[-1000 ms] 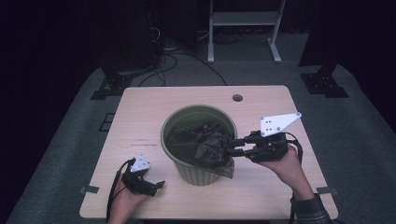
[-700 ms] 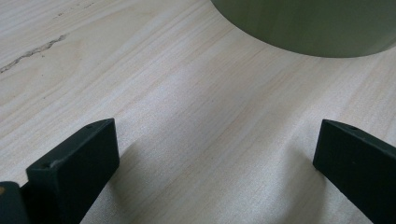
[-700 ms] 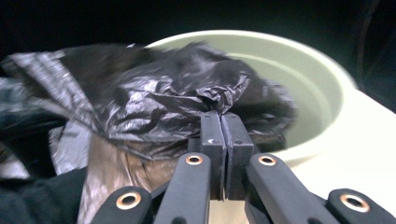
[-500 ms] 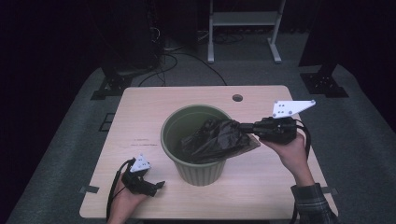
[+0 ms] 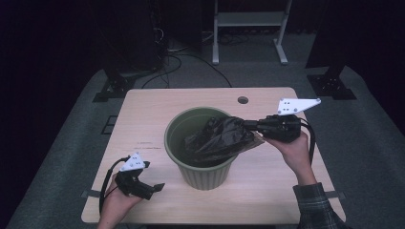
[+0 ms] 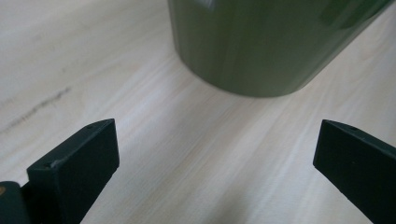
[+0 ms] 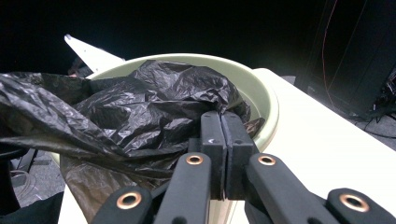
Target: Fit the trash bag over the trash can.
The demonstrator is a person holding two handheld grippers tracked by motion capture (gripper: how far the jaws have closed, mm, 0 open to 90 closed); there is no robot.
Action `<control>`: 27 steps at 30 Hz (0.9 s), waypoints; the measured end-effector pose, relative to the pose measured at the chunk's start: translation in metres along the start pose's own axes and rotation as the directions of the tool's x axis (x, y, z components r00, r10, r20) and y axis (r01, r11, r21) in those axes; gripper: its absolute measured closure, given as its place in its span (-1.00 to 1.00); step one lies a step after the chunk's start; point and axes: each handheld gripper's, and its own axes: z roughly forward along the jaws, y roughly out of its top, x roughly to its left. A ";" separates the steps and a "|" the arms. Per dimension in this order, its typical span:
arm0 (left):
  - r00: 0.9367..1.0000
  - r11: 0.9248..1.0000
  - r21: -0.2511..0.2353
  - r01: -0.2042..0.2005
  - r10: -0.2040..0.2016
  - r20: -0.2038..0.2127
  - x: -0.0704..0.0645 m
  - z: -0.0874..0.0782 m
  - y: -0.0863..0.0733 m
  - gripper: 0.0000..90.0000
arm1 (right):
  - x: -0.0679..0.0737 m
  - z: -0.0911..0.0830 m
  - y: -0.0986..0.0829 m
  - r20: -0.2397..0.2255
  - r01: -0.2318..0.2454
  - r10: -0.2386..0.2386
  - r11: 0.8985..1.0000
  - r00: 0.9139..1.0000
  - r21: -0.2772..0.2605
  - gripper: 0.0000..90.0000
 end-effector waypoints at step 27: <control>0.957 0.965 -0.176 -0.193 0.224 0.182 -0.035 -0.049 0.125 -0.49 | -0.001 0.011 0.005 -0.003 0.006 -0.006 1.000 1.000 0.003 0.97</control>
